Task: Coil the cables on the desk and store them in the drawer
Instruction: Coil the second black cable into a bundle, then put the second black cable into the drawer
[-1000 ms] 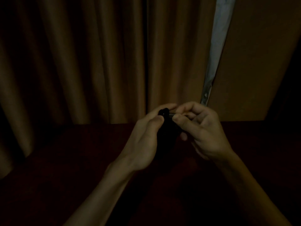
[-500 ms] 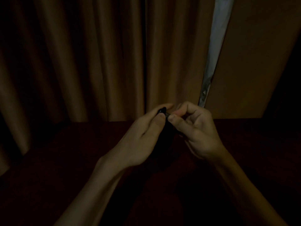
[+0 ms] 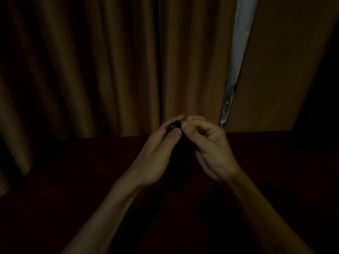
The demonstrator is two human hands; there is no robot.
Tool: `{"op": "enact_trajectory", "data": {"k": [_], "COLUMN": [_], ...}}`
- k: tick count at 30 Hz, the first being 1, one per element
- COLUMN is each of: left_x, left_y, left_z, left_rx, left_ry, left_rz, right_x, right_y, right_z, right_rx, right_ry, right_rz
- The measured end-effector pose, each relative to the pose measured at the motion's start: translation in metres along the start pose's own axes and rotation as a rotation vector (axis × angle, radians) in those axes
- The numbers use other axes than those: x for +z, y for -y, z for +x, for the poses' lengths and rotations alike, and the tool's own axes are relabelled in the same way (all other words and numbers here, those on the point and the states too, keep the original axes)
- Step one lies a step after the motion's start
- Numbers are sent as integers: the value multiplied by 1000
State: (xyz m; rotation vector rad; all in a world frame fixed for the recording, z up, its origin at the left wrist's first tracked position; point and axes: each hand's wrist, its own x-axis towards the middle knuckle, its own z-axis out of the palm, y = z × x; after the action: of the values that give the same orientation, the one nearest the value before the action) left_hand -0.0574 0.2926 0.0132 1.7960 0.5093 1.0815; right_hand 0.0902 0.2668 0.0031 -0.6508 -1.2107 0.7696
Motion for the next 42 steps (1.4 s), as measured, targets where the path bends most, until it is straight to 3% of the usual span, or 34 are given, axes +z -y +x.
{"op": "enact_trajectory", "data": {"k": [4,13,15,17,21,27,34,42], "left_x": [0,-7,-3,-5,-18,-8,22,53], "left_y": [-1,-39,-53,-64,-81,-93,-73,-55], "left_z": [1,-35,-54,-77,-138,-237,-327,-374], "left_rx": [-49,-68,-56,-2,-14,-42,-140,-161], "left_ry": [-93,-293,-308,-322,-209,50,114,201], "left_rz": [-147,-309,-204,60,341,575,549,583], "right_x": [7,31,41,47,51,62,57,42], "right_y": [5,42,52,65,88,111,104,105], "right_z": [-4,-56,-68,-82,-135,-239,-330,-380], "right_rx": [81,180,148,145,223,227,246,391], "right_ry": [-35,247,215,184,247,300,375,513], "right_rz": [-29,-230,-315,-452,-709,-848,-886,-985]}}
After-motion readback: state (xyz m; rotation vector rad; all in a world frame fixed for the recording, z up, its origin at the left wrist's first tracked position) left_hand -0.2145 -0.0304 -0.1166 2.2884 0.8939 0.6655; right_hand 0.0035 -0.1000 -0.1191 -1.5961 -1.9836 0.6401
